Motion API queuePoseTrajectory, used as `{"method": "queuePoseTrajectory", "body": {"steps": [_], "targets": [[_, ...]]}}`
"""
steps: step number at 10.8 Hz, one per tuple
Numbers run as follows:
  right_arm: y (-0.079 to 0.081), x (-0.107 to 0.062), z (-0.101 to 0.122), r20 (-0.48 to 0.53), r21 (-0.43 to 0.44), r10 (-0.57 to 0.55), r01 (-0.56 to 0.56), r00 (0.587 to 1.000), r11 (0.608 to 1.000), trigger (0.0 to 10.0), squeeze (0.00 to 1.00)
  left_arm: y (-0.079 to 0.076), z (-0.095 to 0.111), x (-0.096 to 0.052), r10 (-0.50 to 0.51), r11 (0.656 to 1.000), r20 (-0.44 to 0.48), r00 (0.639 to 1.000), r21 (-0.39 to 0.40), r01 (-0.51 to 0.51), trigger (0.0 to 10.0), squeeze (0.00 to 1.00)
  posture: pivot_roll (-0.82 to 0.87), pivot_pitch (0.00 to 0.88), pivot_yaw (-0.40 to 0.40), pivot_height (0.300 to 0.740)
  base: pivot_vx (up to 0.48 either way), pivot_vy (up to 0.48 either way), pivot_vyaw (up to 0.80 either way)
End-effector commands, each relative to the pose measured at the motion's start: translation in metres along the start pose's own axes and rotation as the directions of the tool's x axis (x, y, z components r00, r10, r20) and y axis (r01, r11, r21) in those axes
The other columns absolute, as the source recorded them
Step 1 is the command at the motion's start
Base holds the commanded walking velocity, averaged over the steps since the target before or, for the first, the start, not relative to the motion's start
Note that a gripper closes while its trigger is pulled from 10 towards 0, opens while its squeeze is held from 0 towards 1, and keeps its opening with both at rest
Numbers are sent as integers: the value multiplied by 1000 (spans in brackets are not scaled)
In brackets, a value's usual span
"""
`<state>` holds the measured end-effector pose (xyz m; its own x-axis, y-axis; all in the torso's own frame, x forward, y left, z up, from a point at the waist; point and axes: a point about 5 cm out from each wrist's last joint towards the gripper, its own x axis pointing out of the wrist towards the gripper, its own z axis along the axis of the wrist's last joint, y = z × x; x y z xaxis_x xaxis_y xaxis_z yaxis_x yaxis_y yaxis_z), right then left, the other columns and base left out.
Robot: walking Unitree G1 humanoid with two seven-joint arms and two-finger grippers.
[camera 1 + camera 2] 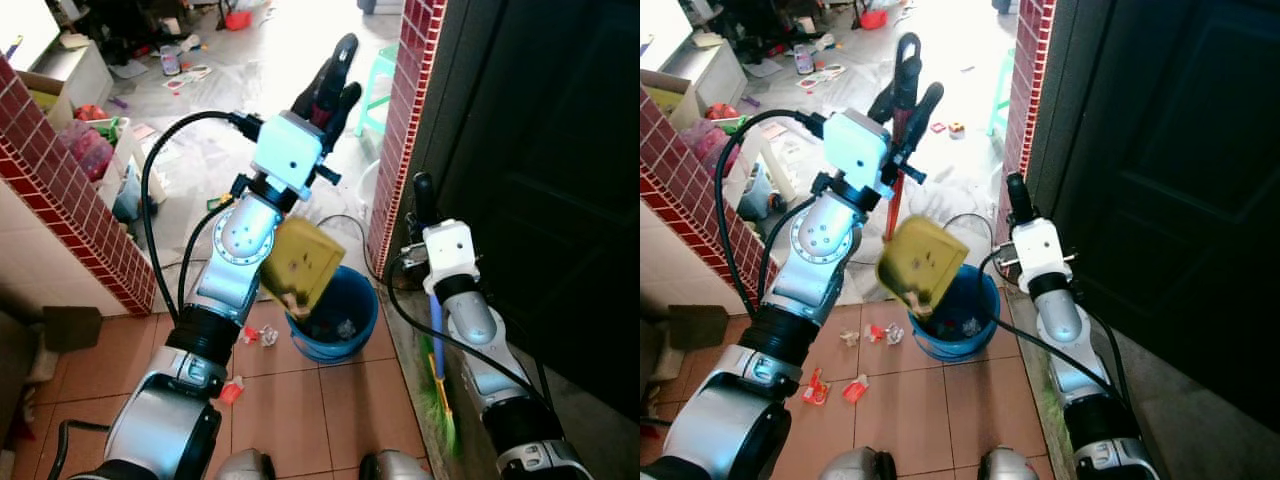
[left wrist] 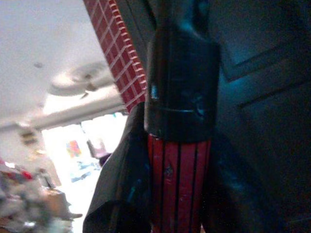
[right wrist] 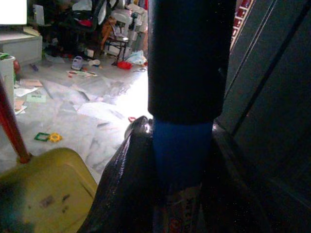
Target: Sweep floor
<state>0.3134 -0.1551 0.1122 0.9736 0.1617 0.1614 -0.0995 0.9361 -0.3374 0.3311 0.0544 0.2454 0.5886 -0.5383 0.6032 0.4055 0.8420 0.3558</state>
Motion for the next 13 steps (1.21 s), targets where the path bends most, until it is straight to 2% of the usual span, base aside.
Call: {"method": "queuePoseTrajectory", "body": {"steps": [1, 2, 3, 5, 7, 8, 9, 10, 11, 12, 13], "targets": [[-1, 5, 8, 43, -14, 1, 0, 999, 1000, 10000, 0, -14, 6, 3, -117, 992, 15, 993, -55, 117, 10000, 0, -118, 45, 58, 740, 0, 0, 0], [-1, 5, 8, 42, -15, 2, -1, 999, 1000, 10000, 0, -29, -3, -2, -191, 964, -40, 981, -198, 179, 10000, 0, -121, 45, 58, 740, 0, 0, 0], [-1, 5, 9, 44, -15, 1, -1, 999, 1000, 10000, 0, -25, -2, -2, -154, 982, -20, 988, -114, 151, 10000, 0, -119, 45, 60, 740, 0, 0, 0], [-1, 5, 9, 45, -16, 0, 0, 999, 1000, 10000, 0, -2, 5, 4, -35, 998, 17, 999, -53, 36, 10000, 0, -120, 43, 57, 740, 0, 0, 0], [-1, 6, 9, 46, -18, 2, -1, 999, 1000, 10000, 0, 20, 14, 8, 37, 999, 42, 998, -7, -37, 10000, 0, -119, 42, 56, 740, 0, 0, 0], [-2, 6, 9, 49, -17, 2, -1, 999, 1000, 10000, 0, 46, 29, 15, 180, 983, 93, 979, 12, -181, 10000, 0, -121, 43, 54, 740, 0, 0, 0], [-2, 6, 9, 49, -18, 3, -2, 999, 1000, 10000, 0, 64, 40, 18, 268, 962, 126, 955, 14, -272, 10000, 0, -118, 41, 52, 740, 0, 0, 0], [-2, 5, 8, 47, -20, 5, -4, 999, 1000, 10000, 0, 95, 52, 18, 406, 912, 154, 901, -3, -411, 10000, 0, -116, 41, 50, 740, 0, 0, 0], [-2, 5, 8, 46, -21, 7, -6, 999, 1000, 10000, 0, 117, 61, 14, 482, 871, 175, 858, 11, -491, 10000, 0, -114, 41, 49, 740, 0, 0, 0], [-2, 5, 8, 44, -21, 9, -8, 999, 1000, 10000, 0, 139, 62, 4, 533, 824, 170, 829, 119, -554, 10000, 0, -111, 43, 48, 740, 0, 0, 0], [-2, 4, 7, 43, -20, 10, -9, 999, 1000, 10000, 0, 150, 56, -6, 602, 765, 128, 788, 189, -615, 10000, 0, -110, 46, 46, 740, 0, 0, 0]]}}
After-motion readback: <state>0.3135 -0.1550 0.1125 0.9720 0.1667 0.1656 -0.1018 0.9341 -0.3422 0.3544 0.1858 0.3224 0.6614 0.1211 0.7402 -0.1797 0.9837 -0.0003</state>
